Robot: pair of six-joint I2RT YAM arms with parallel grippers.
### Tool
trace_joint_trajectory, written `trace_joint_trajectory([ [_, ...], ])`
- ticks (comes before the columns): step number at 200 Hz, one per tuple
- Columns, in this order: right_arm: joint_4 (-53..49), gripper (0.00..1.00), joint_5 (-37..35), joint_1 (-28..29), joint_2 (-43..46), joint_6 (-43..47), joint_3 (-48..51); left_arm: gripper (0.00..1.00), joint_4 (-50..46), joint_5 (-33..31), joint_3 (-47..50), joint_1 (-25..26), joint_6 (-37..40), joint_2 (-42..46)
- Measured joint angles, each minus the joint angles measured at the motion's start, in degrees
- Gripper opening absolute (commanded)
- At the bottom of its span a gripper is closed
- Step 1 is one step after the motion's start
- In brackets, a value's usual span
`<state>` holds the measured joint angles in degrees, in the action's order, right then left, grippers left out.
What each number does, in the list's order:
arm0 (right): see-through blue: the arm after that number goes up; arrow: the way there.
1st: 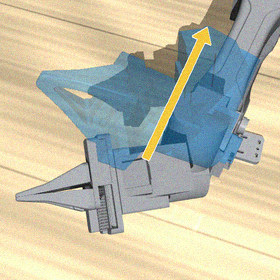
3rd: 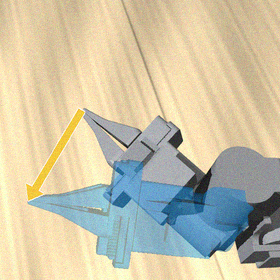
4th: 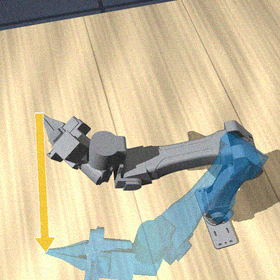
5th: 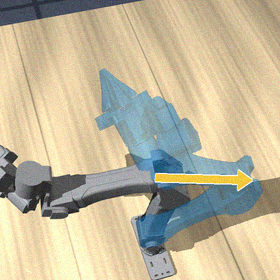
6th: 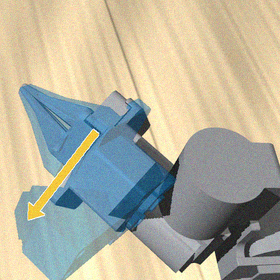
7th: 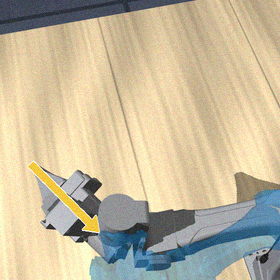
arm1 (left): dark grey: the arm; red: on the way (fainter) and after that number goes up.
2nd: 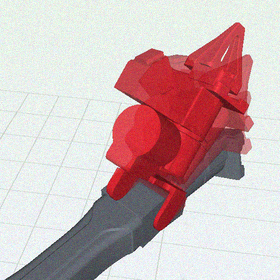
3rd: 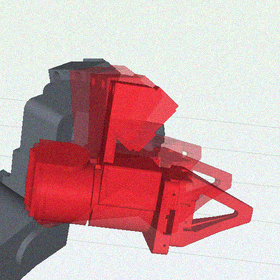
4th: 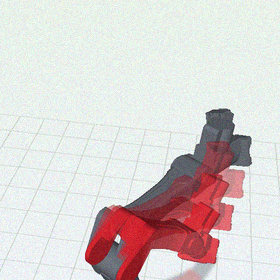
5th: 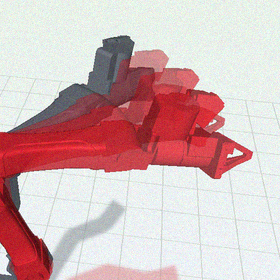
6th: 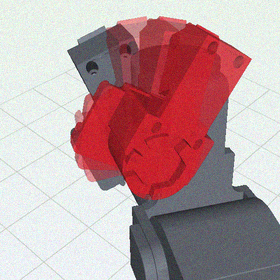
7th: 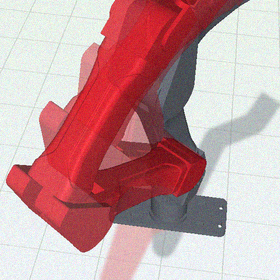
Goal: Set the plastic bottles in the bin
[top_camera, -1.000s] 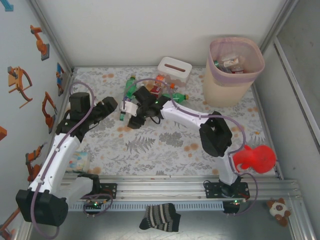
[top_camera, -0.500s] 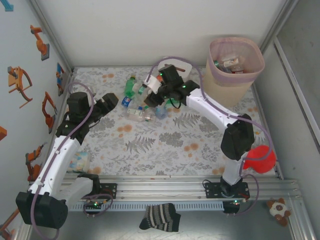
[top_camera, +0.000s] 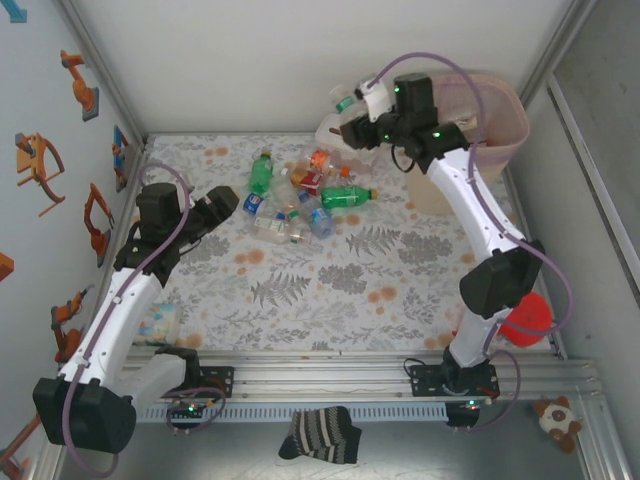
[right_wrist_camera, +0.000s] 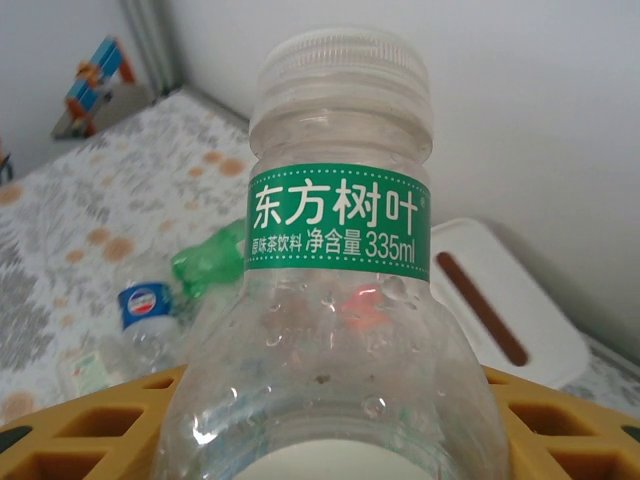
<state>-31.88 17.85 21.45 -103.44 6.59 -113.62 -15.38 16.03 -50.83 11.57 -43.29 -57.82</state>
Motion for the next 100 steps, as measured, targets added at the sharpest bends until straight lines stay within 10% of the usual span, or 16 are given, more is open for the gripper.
trace_joint_trajectory([
  [100,-1.20,0.44,-1.90,-18.16,-9.64,-11.04,-13.20,0.77,1.66,0.09,0.00,0.00,0.00,-0.83],
])
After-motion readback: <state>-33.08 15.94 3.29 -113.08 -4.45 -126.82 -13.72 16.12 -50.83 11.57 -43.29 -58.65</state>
